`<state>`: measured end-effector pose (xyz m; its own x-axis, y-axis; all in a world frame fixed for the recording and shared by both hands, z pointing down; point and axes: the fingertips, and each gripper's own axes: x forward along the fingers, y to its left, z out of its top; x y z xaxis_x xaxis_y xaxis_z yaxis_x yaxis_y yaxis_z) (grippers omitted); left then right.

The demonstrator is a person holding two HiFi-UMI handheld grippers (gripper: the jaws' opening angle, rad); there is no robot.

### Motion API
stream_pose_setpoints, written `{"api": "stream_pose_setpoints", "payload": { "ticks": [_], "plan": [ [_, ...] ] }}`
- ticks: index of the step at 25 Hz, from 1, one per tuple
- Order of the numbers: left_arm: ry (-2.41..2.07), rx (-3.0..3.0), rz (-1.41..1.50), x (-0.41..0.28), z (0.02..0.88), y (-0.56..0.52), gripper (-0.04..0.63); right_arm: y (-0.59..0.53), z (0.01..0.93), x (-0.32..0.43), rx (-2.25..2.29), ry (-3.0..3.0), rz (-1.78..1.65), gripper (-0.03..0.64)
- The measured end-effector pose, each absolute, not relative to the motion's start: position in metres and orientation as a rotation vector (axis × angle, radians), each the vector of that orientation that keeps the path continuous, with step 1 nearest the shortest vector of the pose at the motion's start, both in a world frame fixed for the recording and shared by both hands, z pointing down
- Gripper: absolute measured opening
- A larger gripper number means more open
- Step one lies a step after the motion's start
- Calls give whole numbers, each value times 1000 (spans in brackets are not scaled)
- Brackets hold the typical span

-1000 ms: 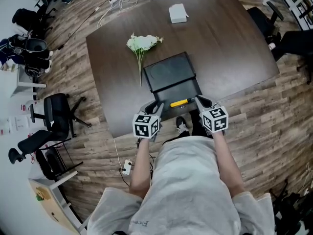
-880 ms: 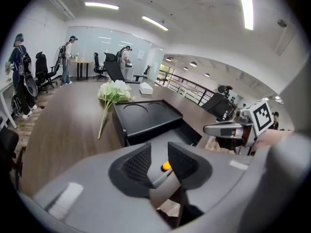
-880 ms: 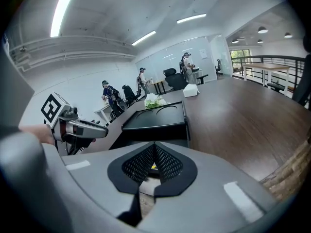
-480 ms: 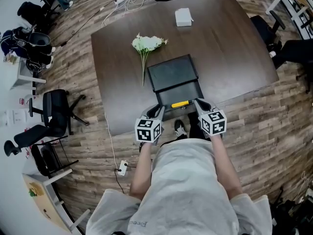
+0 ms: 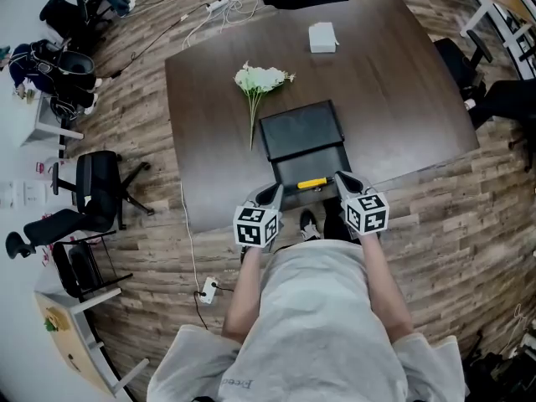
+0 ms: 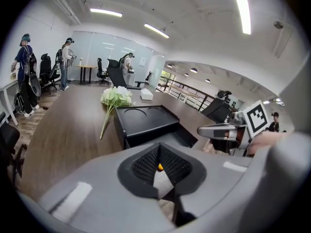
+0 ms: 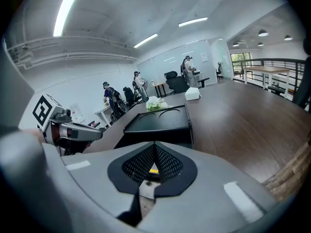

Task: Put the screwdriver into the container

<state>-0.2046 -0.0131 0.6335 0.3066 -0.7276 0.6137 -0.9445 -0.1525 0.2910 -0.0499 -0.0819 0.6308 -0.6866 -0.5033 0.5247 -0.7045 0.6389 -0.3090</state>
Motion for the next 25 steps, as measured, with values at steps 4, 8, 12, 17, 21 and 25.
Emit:
{"api": "stream_pose_setpoints", "payload": {
  "ticks": [4,8,12,17,21,25],
  "plan": [
    [-1480,1943,403,-207,632,-13,54,-85,630,-46,1023,-2457,592,2],
    [-1484,1933,393,-209,631,-9,54,-90,626,-40,1059,-2466,570,2],
    [-1477,1934,384,-208,630,-13,54,-94,625,-38,1061,-2470,599,2],
    [-1477,1932,393,-208,632,-16,54,-97,628,-37,1073,-2474,612,2],
    [-1459,1932,404,-203,634,-10,54,-91,631,-36,1069,-2471,635,2],
    [-1462,1943,400,-197,633,-15,54,-93,632,-31,1072,-2466,627,2]
  ]
}}
